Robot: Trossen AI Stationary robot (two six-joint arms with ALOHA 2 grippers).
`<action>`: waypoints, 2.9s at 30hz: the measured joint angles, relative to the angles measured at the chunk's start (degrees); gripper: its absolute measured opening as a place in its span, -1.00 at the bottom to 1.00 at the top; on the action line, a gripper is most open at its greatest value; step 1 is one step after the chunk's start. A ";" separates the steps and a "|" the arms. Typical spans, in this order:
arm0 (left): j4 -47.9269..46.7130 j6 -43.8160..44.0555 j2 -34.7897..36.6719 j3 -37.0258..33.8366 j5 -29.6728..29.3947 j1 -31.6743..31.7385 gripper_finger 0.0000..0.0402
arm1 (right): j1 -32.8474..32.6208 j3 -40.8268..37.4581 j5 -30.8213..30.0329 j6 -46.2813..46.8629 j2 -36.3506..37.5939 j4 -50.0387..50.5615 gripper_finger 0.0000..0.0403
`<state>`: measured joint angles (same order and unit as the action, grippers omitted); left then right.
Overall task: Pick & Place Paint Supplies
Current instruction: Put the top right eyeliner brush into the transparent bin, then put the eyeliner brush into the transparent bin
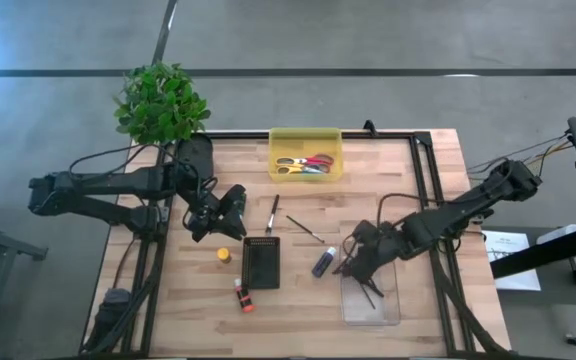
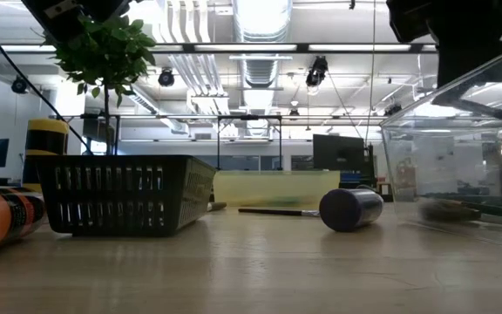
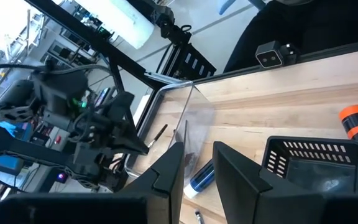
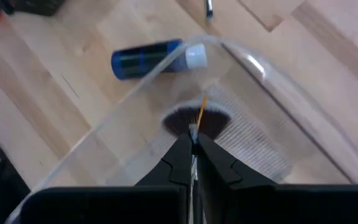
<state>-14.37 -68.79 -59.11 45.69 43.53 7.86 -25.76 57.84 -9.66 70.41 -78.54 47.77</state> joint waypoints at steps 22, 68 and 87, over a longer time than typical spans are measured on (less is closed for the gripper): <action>-1.33 3.03 0.00 0.00 0.02 -0.02 -0.54 | -0.09 2.90 -4.70 -5.03 1.35 0.00 -0.21; -1.93 3.28 0.02 -0.02 -0.44 -0.26 -0.54 | 25.75 24.61 16.28 -41.06 -34.70 8.92 -0.19; -1.88 3.28 0.02 -0.02 -0.44 -0.26 -0.54 | 25.77 19.24 21.92 -41.39 -35.95 0.22 -0.19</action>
<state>-16.25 -65.52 -59.09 45.67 43.09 7.60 0.01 77.08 12.26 29.02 -114.50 47.98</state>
